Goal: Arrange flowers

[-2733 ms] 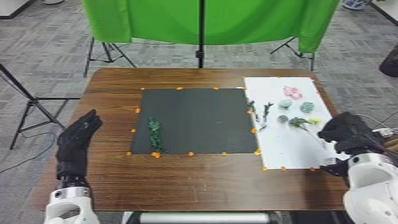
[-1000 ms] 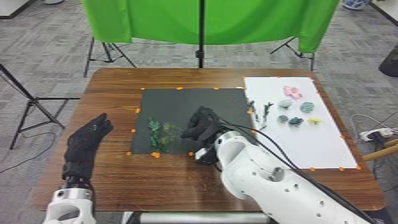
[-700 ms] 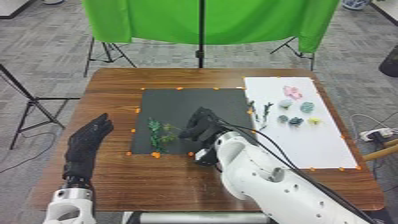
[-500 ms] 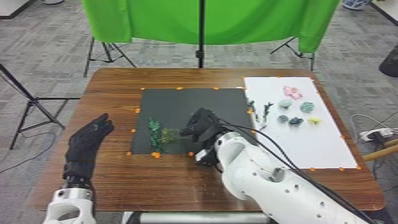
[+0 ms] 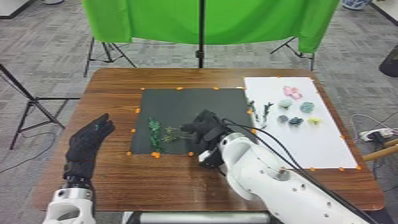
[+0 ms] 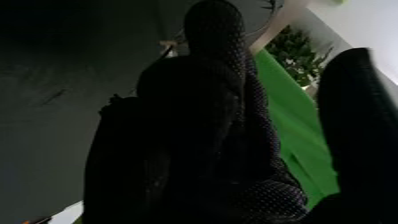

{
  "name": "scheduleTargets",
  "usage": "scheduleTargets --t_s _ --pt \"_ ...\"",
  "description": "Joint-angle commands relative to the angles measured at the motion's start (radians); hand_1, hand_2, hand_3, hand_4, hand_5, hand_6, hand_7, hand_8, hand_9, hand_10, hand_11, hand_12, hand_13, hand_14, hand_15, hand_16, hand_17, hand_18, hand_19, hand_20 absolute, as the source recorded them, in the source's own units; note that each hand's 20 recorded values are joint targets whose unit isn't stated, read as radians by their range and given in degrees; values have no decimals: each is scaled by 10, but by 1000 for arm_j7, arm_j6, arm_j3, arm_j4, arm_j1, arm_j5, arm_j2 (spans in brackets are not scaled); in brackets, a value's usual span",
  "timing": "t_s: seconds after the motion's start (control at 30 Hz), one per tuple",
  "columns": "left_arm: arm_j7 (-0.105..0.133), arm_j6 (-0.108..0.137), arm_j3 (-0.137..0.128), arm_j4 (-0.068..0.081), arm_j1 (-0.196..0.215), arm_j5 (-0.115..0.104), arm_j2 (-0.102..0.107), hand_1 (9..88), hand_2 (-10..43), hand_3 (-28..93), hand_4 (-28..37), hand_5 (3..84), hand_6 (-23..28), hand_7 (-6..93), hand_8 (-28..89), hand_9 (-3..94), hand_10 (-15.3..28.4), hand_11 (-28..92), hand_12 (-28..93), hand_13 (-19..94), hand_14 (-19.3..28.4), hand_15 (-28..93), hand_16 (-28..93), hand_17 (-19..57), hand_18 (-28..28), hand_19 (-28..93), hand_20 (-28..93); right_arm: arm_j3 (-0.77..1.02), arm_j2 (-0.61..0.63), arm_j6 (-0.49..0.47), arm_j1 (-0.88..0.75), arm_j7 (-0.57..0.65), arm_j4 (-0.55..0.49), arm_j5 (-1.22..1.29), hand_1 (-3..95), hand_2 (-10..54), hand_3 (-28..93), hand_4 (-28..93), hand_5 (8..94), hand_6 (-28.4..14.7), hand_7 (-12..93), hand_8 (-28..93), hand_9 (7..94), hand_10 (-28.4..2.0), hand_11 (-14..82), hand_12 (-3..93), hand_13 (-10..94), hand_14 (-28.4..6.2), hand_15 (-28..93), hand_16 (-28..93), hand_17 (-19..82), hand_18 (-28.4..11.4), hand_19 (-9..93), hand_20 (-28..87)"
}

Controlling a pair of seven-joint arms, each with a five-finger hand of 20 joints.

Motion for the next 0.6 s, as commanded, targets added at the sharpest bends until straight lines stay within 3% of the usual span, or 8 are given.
scheduleTargets --t_s 0.03,0.13,0.23,0.6 --pt "-13 -13 0 4 6 7 -9 290 -49 643 -185 469 43 81 -55 418 127 147 129 319 160 197 21 57 116 62 198 0 4 2 -8 13 -4 -14 359 30 575 -133 764 -11 137 -85 902 -137 309 250 937 -42 512 325 670 -111 932 468" --pt "-12 -11 -1 3 8 6 -10 290 -48 642 -185 469 43 81 -55 418 127 147 129 319 161 197 21 56 116 62 197 -11 3 18 -5 12 1 -44 470 -8 549 -151 773 -7 144 56 903 -125 312 255 937 -40 514 321 671 -109 932 463" --pt "-12 -12 -2 3 8 7 -11 290 -48 642 -185 469 43 81 -55 418 127 146 129 319 161 198 22 56 116 62 197 -13 2 29 -5 13 4 -49 560 -51 521 -145 779 -19 149 120 897 -120 320 259 937 -34 511 324 672 -103 932 459" --pt "-10 -11 -2 0 13 7 -12 290 -50 644 -184 470 43 81 -55 419 127 146 129 320 161 197 21 55 117 62 197 -24 0 64 -7 3 5 -40 606 -95 514 -190 788 -8 249 192 888 -111 359 264 937 -21 525 321 679 -90 932 460"
